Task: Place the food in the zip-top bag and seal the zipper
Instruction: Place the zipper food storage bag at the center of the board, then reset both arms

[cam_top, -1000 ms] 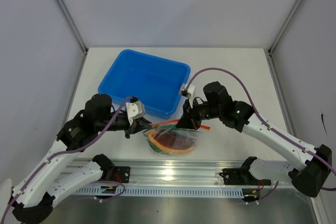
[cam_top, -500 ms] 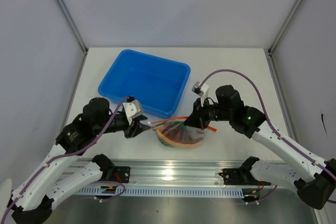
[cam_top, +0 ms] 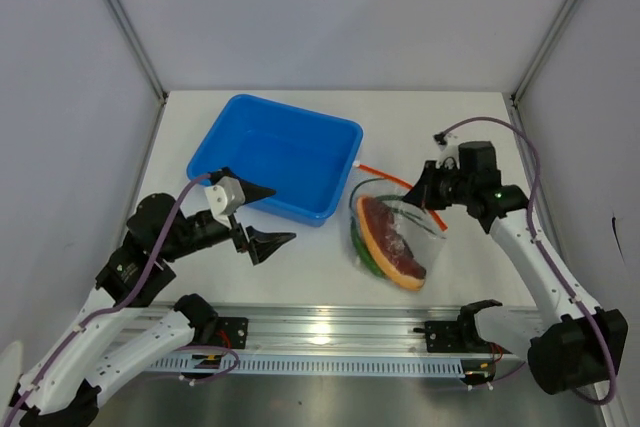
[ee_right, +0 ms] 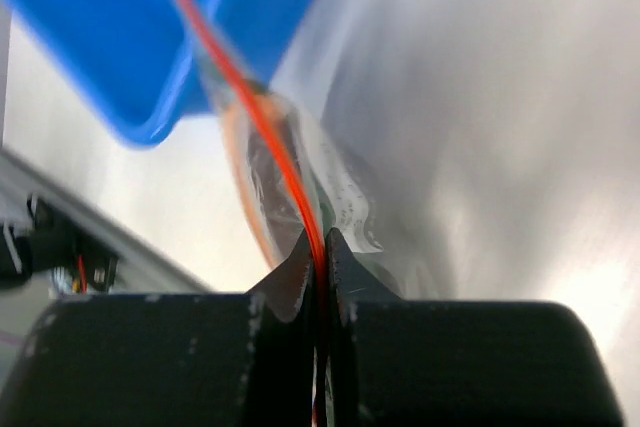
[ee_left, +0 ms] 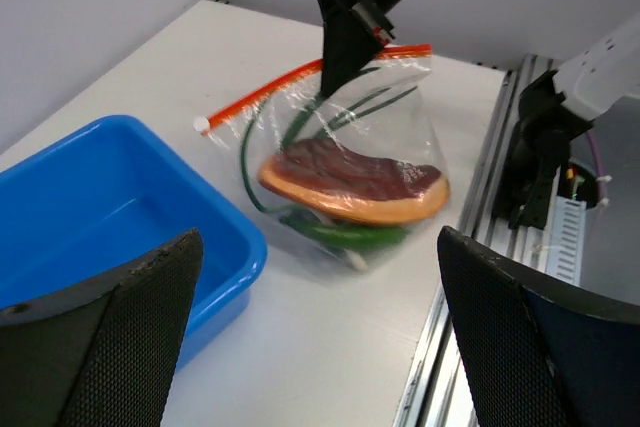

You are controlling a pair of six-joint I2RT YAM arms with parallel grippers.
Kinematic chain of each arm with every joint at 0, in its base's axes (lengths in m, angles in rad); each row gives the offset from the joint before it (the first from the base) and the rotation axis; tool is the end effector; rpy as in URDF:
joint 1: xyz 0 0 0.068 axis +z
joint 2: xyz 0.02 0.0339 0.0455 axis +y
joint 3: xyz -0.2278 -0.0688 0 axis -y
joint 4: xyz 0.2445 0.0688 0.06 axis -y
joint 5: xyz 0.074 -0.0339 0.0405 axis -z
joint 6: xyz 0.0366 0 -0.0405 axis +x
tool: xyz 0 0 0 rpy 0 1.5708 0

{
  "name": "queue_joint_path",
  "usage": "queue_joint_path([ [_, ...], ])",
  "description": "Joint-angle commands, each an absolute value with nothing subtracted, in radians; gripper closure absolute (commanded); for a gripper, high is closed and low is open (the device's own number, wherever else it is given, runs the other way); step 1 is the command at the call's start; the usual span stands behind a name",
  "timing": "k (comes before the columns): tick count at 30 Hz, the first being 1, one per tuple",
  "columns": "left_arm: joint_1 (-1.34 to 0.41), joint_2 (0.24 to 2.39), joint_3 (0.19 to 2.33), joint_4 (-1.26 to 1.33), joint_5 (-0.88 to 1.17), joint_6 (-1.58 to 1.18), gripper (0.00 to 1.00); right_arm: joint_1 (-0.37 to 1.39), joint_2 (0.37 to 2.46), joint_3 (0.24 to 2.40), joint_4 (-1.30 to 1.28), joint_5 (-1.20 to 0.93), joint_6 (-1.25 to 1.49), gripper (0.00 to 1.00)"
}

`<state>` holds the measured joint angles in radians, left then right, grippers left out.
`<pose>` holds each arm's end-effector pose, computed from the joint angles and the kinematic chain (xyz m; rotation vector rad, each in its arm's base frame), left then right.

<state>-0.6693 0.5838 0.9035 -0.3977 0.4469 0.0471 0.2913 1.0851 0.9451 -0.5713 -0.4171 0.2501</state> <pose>0.1077 -0.1054 0.3645 0.9158 1.4435 -0.8356 0.2309 0.0847 0.2701 -0.2718 2.3070 0.7549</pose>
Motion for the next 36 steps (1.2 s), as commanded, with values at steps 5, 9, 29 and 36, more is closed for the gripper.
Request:
queue_joint_path([
  [5,-0.667,0.537,0.804,-0.267,0.554,-0.107,0.0,0.014,1.188,0.959,-0.509,-0.422,0.224,1.0],
  [9,-0.667,0.526,0.749,-0.239,0.569,-0.175,0.01,-0.054,1.324,0.939,-0.411,-0.422,0.279,0.79],
  [29,-0.675,0.342,0.511,-0.038,0.377,-0.514,0.0,0.572,1.036,1.192,-1.02,0.276,0.659,0.01],
  [36,-0.677,0.269,0.391,0.069,0.457,-0.667,0.01,0.893,0.882,1.02,-1.065,0.374,0.954,0.0],
])
